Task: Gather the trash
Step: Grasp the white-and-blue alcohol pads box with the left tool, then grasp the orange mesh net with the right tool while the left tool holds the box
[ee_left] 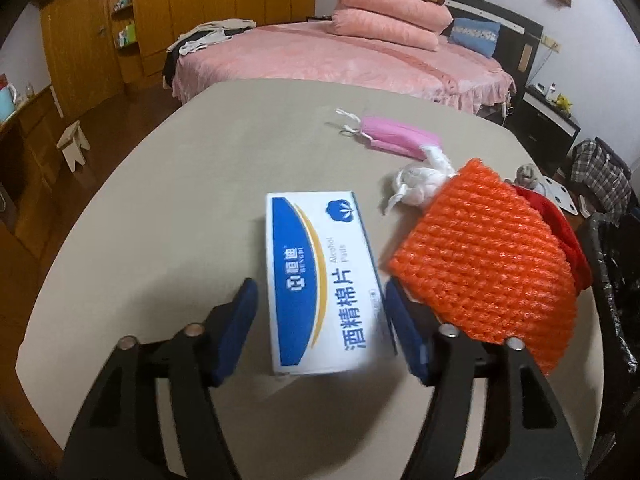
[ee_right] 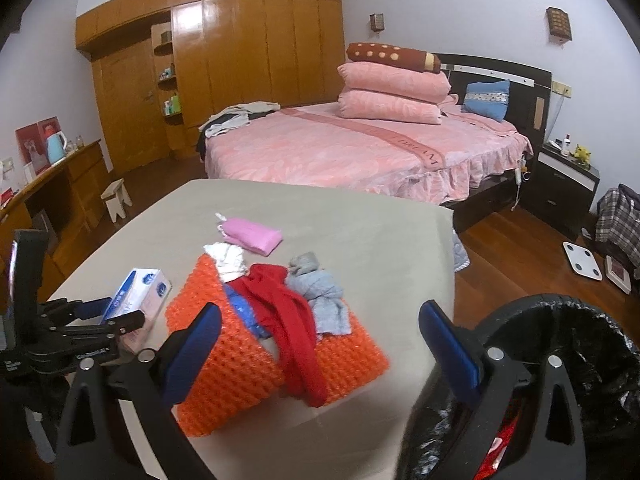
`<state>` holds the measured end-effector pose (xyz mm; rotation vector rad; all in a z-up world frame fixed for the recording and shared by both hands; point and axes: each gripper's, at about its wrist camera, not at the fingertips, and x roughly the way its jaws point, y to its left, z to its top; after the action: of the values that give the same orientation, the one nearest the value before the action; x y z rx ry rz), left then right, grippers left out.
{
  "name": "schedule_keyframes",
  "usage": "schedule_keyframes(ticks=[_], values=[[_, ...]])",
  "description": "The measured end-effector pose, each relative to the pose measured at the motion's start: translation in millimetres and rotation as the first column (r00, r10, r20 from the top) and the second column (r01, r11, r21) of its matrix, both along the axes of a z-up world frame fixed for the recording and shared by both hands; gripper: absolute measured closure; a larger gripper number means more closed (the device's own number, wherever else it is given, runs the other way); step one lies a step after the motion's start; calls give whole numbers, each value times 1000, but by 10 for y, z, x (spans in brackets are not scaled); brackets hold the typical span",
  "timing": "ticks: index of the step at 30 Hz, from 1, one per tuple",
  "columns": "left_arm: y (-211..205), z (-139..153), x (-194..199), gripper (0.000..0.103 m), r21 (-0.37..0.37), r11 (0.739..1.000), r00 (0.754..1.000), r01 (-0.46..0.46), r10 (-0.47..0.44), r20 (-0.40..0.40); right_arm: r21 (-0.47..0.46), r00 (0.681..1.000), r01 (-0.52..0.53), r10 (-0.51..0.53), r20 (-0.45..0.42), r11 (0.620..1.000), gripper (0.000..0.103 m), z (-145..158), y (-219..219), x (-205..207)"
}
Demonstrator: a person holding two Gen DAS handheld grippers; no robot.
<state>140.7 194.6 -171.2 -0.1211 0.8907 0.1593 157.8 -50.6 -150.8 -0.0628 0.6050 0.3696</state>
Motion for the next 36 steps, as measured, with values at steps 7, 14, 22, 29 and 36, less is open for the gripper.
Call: schedule_keyframes(ticks=[7, 14, 22, 29, 36], values=[[127, -137, 68, 46, -36, 999, 1000, -16, 15, -20, -11, 1000, -31, 31, 1, 999, 6, -5, 118, -41], [178, 57, -81, 47, -29, 999, 998, -43, 44, 45, -12, 995, -98, 98, -18, 995, 10, -63, 325, -85], [265, 255, -239, 47, -23, 998, 996, -60, 62, 72, -21, 978, -192, 189, -92, 981, 28, -275, 640, -25], [261, 314, -293, 47, -24, 998, 996, -54, 55, 75, -70, 960, -237, 223, -168, 969, 52, -492, 681, 34], [171, 408, -271, 47, -22, 999, 995, -34, 36, 89, -43, 950, -284, 275, -146, 958, 72, -374, 629, -130]])
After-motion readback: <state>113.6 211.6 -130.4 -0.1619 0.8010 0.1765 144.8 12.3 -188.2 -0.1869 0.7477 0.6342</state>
